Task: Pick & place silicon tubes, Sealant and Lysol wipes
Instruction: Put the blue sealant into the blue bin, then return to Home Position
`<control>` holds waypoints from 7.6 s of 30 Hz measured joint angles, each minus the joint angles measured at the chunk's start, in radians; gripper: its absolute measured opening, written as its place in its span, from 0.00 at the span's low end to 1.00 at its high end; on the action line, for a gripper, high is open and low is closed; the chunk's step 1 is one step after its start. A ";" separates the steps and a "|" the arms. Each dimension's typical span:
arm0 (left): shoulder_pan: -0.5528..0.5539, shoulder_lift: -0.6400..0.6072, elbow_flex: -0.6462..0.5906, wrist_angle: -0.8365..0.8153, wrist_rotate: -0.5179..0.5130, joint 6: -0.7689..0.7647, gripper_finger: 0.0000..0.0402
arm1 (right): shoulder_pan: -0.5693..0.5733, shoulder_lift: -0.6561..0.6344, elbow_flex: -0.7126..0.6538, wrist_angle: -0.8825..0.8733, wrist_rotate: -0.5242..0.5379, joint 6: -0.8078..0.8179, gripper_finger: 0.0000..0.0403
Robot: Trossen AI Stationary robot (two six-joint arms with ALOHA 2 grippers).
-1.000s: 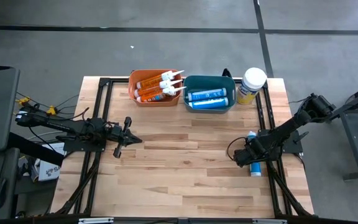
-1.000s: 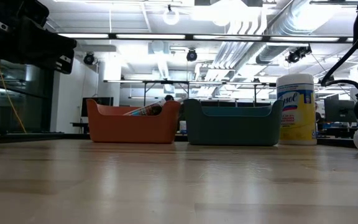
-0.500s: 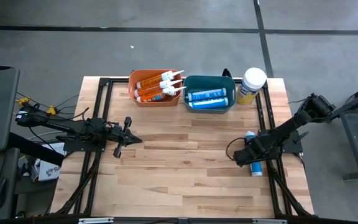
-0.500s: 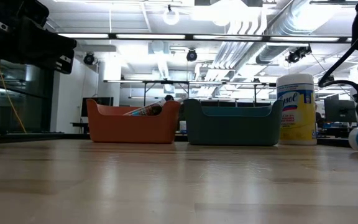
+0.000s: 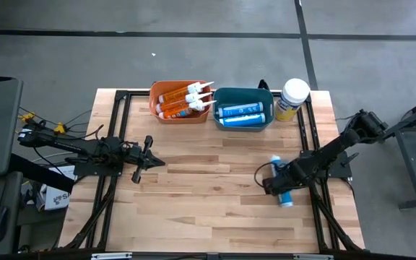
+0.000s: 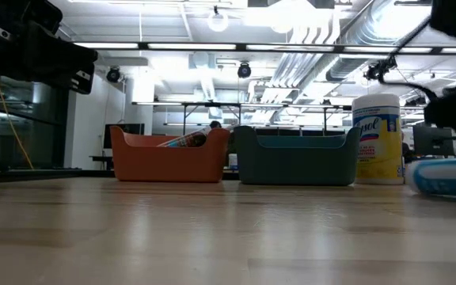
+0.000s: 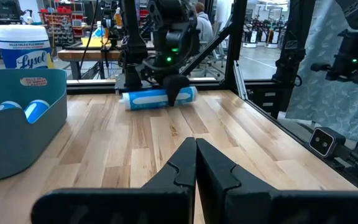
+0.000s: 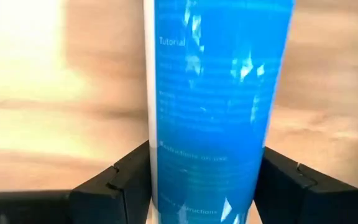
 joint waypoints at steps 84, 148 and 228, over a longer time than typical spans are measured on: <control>0.000 0.000 0.000 0.001 -0.001 0.016 0.00 | -0.177 -0.005 0.083 1.258 0.842 -1.740 0.52; 0.000 0.004 0.000 -0.009 -0.005 0.045 0.00 | -1.118 0.207 1.069 -0.264 0.112 -2.108 0.52; 0.000 0.004 0.000 -0.047 -0.001 0.053 0.00 | -1.047 0.550 0.856 -0.165 0.387 -2.411 0.69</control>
